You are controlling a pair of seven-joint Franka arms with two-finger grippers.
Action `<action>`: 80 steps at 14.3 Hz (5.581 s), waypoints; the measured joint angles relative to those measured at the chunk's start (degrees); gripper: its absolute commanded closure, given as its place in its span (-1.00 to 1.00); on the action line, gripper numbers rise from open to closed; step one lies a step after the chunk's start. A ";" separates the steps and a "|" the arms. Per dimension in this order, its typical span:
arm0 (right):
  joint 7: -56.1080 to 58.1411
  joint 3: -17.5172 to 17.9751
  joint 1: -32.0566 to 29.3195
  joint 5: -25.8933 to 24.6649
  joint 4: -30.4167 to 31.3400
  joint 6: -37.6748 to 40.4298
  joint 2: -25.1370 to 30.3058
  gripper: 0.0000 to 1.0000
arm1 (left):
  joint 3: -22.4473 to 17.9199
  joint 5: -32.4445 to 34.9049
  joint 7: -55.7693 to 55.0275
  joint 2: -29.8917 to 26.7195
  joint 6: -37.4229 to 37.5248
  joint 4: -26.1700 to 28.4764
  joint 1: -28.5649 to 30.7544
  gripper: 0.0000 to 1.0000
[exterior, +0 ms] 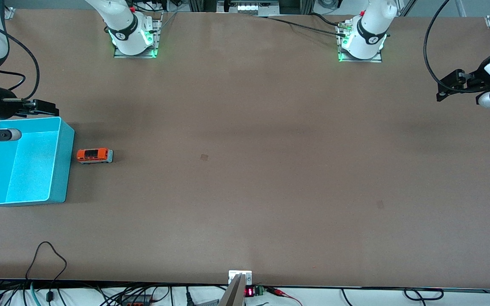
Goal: Wind up bus and store in blue box
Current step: 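Move the right gripper from the box toward the rolled bus, then lower the right gripper over the bus and close on it, then lift the bus with the right gripper and carry it over the box, then lower the bus into the blue box and open the right gripper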
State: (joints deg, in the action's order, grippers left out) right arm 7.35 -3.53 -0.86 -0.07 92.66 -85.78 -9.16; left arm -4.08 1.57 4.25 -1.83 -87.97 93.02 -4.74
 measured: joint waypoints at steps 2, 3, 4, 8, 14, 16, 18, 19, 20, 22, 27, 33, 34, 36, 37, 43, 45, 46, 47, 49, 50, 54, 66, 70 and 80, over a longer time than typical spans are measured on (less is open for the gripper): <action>2.21 0.32 0.00 0.02 1.43 -0.62 -0.05 -1.00 | 0.09 0.00 -0.01 0.01 0.08 0.00 -0.05 -1.00; 4.69 0.74 -0.24 0.02 2.83 -1.92 -0.07 -1.00 | 0.09 0.00 -0.01 0.01 0.25 0.01 -0.05 -1.00; 7.92 1.97 -1.30 0.02 4.56 -3.84 -0.09 -1.00 | 0.09 0.00 -0.03 0.01 0.35 0.01 -0.05 -1.00; 28.35 11.38 -11.49 -0.15 13.68 -14.83 -0.10 -1.00 | 0.10 0.00 -0.21 0.01 0.44 0.01 -0.05 -1.00; 56.60 15.29 -14.74 -1.67 28.88 -38.28 -0.34 -1.00 | 0.13 0.00 -0.25 0.01 0.45 0.01 -0.05 -1.00; 63.91 15.50 -14.89 -2.72 31.47 -43.30 -0.64 -1.00 | 0.15 0.00 -0.26 0.01 0.45 0.01 -0.06 -1.00; 71.18 15.53 -15.35 -2.82 32.83 -47.23 -1.77 -1.00 | 0.15 0.00 -0.26 0.01 0.45 0.01 -0.06 -1.00; 73.73 15.54 -15.71 -2.82 33.05 -48.57 -2.67 -1.00 | 0.15 0.00 -0.26 0.01 0.46 0.01 -0.06 -1.00; 75.63 15.54 -16.04 -2.83 33.08 -49.54 -3.60 -1.00 | 0.16 0.00 -0.26 0.01 0.47 0.01 -0.06 -1.00; 78.44 15.55 -16.36 -2.87 33.08 -50.83 -5.15 -1.00 | 0.17 0.00 -0.27 0.01 0.47 0.01 -0.06 -1.00; 82.78 15.64 -16.40 -5.41 33.06 -56.14 -7.77 -1.00 | 0.18 0.00 -0.27 -0.05 1.15 0.00 -0.05 -1.00; 83.88 15.69 -16.41 -8.00 33.04 -61.68 -11.37 -1.00 | 0.16 0.00 -0.35 -0.25 3.03 -0.44 -0.02 -1.00; 84.00 15.69 -16.42 -8.06 33.03 -62.87 -12.17 -1.00 | 0.17 0.00 -0.35 -0.27 3.22 -0.47 -0.03 -1.00; 84.09 15.69 -16.44 -8.14 33.01 -65.19 -13.83 -1.00 | 0.18 0.00 -0.36 -0.30 3.67 -0.49 -0.03 -1.00; 84.10 15.69 -16.46 -8.15 32.99 -66.25 -14.54 -1.00 | 0.18 0.00 -0.36 -0.31 4.08 -0.49 -0.03 -1.00; 84.09 15.69 -17.30 -8.16 32.83 -67.94 -15.93 0.73 | 0.20 0.00 -0.36 -0.32 4.84 -0.50 -0.04 -1.00; 83.53 15.73 -17.52 -8.15 32.81 -67.94 -15.83 1.00 | 0.25 0.00 -0.36 -0.32 4.87 -0.50 -0.04 -1.00; 82.80 15.74 -17.57 -8.15 32.80 -67.95 -15.87 1.00 | 0.27 0.00 -0.36 -0.32 4.89 -0.50 -0.04 -1.00; 81.73 15.75 -17.59 -8.15 32.80 -67.95 -15.86 1.00 | 0.28 0.00 -0.36 -0.32 4.89 -0.50 -0.04 -1.00; 77.98 15.80 -17.60 -8.15 32.78 -67.95 -15.86 1.00 | 0.29 0.00 -0.36 -0.32 4.90 -0.50 -0.04 -1.00; 74.77 15.91 -17.60 -8.14 32.72 -67.95 -15.84 1.00 | 0.29 0.00 -0.36 -0.32 4.91 -0.50 -0.04 -1.00; 50.34 20.28 -17.18 -8.13 30.62 -61.06 -12.52 1.00 | 0.29 0.00 -0.36 -0.32 4.93 -0.50 -0.04 -1.00; 9.01 10.14 -15.92 -3.69 22.15 -40.87 -0.53 1.00 | 0.29 0.00 -0.36 -0.33 5.13 -0.54 -0.04 -1.00; 8.45 4.03 -16.25 -3.68 21.28 -41.20 -3.04 1.00 | 0.30 0.00 -0.36 -0.33 5.30 -0.54 -0.04 -1.00; 15.59 0.47 -20.85 -3.69 20.23 -55.36 -16.47 1.00 | 0.31 0.00 -0.36 -0.33 5.87 -0.54 -0.04 -1.00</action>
State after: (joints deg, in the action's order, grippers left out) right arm 22.94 -3.06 -21.71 -3.77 112.89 -141.14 -25.63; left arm -3.77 1.57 3.89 -2.16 -82.10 92.47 -4.78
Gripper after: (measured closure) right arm 0.467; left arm 0.000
